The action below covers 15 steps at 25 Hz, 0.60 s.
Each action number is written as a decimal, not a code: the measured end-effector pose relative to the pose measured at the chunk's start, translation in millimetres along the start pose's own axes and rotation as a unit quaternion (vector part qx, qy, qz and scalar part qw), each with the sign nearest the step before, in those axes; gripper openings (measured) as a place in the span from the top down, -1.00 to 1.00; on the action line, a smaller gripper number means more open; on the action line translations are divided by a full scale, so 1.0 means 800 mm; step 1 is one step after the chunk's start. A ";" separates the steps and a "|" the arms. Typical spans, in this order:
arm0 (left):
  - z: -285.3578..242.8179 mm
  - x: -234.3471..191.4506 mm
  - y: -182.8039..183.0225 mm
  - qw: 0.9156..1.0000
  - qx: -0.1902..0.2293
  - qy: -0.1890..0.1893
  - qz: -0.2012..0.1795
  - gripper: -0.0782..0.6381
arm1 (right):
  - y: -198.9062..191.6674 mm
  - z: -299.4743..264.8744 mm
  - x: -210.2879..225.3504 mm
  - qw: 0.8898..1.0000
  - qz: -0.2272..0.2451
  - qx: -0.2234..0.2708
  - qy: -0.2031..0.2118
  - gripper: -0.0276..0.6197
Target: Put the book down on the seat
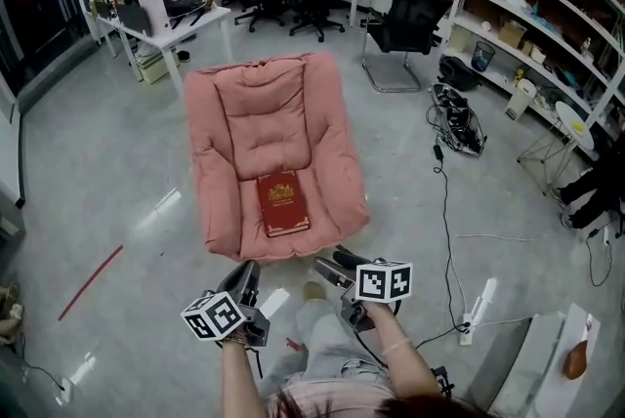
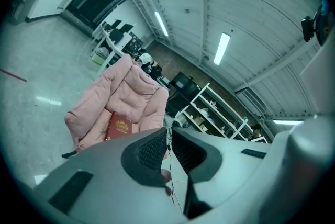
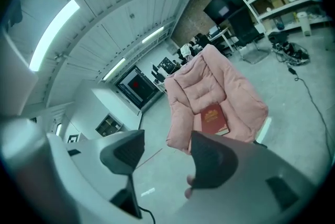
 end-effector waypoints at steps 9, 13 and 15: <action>0.045 0.051 0.034 0.998 0.029 -0.019 -0.053 0.78 | 0.005 0.033 -0.068 0.997 0.070 0.013 0.004 0.20; 0.066 0.072 0.040 0.996 0.039 -0.034 -0.067 0.78 | 0.010 0.053 -0.093 0.994 0.101 0.041 0.000 0.44; 0.070 0.080 0.044 0.996 0.041 -0.038 -0.076 0.78 | 0.015 0.060 -0.100 0.992 0.114 0.055 -0.001 0.54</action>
Point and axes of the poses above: the fingertips, and each gripper's own axes: z backward along the fingers, x to its right, y out of its top, the point moved 6 cm from there along z, backward along the fingers, and after that the axes turned 9 degrees about y, right-handed, at the moved point
